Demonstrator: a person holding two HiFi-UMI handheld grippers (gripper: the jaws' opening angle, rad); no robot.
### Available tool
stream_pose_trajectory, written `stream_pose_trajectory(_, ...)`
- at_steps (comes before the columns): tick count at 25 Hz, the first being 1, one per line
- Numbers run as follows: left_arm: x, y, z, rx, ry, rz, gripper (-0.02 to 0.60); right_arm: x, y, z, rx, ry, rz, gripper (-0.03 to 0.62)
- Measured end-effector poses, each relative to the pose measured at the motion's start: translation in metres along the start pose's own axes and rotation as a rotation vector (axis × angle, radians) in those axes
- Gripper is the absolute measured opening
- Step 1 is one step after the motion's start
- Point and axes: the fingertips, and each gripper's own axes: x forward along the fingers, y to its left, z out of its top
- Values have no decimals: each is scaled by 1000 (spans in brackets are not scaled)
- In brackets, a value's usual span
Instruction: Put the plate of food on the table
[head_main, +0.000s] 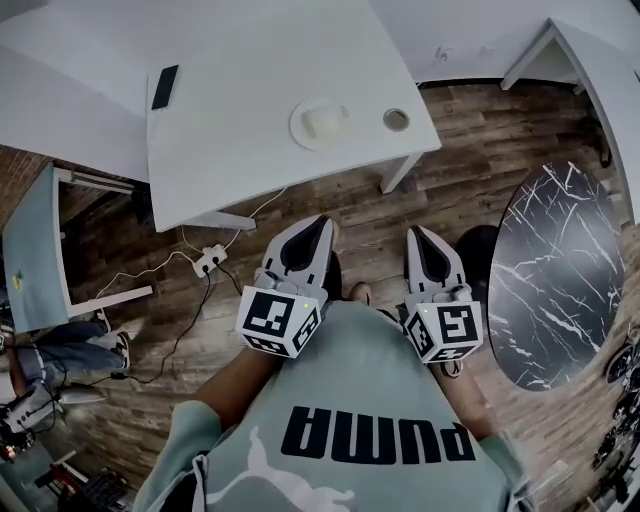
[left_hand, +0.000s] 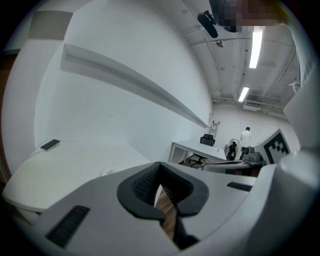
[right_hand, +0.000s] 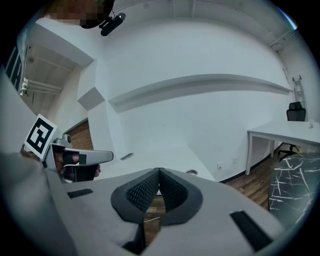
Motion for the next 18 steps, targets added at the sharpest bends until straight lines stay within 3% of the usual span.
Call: stream_pose_trajectory(18,137,137,18,-172,102,-158,6,163,-14,40,-46,158,-122,8)
